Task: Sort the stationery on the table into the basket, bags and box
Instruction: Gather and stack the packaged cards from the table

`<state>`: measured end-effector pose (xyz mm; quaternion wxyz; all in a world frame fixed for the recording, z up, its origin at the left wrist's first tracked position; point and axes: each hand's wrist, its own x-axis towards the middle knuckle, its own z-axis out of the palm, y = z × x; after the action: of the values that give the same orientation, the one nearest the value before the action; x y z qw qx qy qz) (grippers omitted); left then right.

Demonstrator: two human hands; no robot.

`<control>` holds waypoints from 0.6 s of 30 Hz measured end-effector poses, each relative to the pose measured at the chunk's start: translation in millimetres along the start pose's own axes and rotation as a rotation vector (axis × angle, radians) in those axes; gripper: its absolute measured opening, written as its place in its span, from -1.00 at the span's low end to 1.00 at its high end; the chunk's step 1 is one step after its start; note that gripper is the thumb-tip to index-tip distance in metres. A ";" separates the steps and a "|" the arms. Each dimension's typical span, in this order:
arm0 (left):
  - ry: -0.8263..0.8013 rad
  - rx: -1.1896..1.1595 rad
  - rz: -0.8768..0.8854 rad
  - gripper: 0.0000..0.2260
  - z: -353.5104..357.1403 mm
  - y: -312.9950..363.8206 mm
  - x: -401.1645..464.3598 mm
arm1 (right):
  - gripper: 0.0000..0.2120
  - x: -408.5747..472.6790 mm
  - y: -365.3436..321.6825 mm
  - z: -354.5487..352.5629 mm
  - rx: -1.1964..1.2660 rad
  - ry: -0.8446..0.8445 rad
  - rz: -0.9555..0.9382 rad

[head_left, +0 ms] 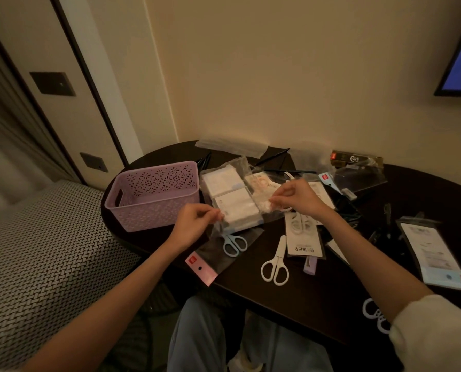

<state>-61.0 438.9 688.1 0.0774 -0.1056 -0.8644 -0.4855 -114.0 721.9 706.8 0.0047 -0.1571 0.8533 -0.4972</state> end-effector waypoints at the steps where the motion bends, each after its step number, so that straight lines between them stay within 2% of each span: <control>1: 0.035 -0.027 -0.033 -0.84 1.7 1.2 0.5 | -0.94 -0.3 2.0 -0.2 0.036 0.011 0.021; 5: 0.159 -0.128 -0.133 -0.86 8.5 7.1 3.4 | -0.90 1.6 10.3 1.1 0.196 0.052 0.154; 10: 0.213 -0.134 -0.246 -0.85 11.1 4.9 13.4 | -0.81 3.2 13.9 10.3 0.329 0.074 0.310; 15: 0.218 -0.089 -0.387 -0.81 12.9 6.6 24.1 | -0.78 14.7 6.3 30.5 0.086 0.181 0.318; 18: 0.225 0.072 -0.323 -0.79 13.3 11.0 23.7 | -0.76 19.0 7.6 42.2 -0.172 0.237 0.283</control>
<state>-81.5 458.4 695.9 0.0984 0.0921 -0.8728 -0.4690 -127.2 684.5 681.9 -0.0396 0.0243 0.9008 -0.4318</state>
